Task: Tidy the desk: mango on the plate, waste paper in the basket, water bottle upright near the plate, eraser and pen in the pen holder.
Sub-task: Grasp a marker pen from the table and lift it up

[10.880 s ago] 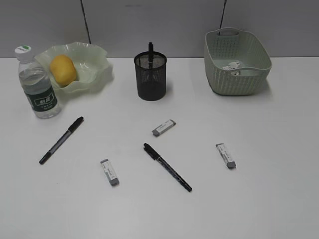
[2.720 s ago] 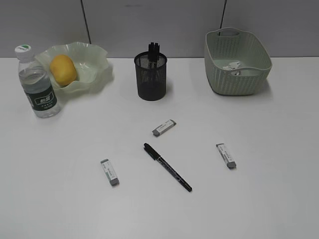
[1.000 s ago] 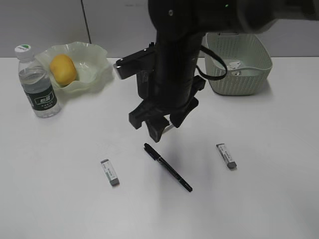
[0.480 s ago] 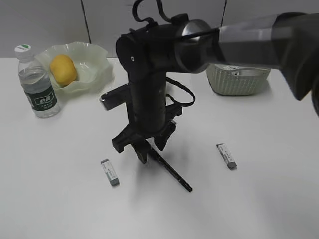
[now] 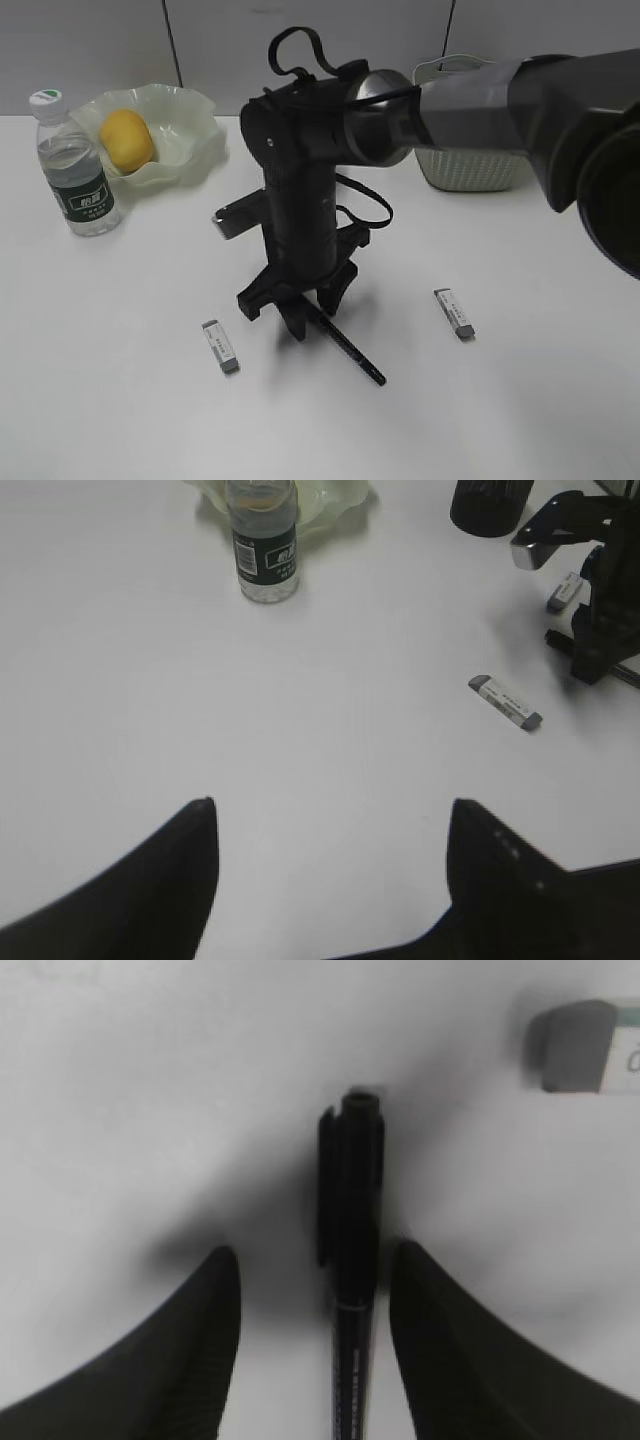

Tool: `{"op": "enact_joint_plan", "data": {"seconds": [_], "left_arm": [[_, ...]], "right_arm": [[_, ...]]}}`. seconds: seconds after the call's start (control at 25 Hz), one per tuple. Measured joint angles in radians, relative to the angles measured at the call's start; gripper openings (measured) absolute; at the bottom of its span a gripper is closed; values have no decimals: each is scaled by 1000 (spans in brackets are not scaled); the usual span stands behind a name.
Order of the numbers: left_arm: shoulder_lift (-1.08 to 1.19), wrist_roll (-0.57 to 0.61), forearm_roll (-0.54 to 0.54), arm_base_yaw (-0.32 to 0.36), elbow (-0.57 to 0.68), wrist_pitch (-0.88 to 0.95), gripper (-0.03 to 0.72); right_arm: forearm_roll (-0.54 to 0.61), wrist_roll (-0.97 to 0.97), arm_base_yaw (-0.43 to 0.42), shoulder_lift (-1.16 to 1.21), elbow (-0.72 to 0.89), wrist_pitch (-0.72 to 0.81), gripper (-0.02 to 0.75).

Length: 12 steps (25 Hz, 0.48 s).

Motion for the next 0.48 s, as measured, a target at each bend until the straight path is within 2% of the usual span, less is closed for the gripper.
{"op": "enact_joint_plan", "data": {"seconds": [0.24, 0.48], "left_arm": [[0, 0, 0, 0, 0, 0, 543], [0, 0, 0, 0, 0, 0, 540]], "right_arm": [[-6, -2, -2, 16, -7, -1, 363], [-8, -3, -2, 17, -11, -7, 158]]}}
